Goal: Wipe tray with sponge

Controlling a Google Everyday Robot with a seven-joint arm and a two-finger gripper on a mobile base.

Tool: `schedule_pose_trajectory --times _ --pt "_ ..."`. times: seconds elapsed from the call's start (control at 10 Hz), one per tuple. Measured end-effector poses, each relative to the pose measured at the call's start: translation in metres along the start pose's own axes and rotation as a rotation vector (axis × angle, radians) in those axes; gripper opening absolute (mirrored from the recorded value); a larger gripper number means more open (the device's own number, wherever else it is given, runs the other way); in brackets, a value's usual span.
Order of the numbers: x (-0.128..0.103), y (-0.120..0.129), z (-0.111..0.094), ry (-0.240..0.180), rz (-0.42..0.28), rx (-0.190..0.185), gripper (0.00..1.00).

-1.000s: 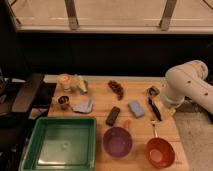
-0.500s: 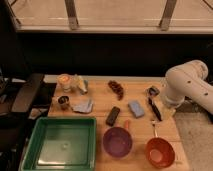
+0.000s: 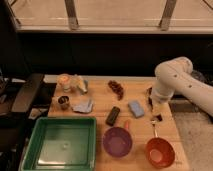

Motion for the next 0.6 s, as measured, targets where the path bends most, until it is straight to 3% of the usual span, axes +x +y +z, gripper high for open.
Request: schedule_pose_trajectory --times 0.1,0.3,0.4,0.6 --pt "-0.01 -0.015 0.014 -0.029 0.056 -0.028 0.65" --pt "-0.01 -0.025 0.029 -0.089 0.203 -0.047 0.65" --pt "-0.008 -0.026 0.032 -0.111 0.244 -0.049 0.65" --pt "-0.011 -0.028 0.033 -0.123 0.256 -0.047 0.65"
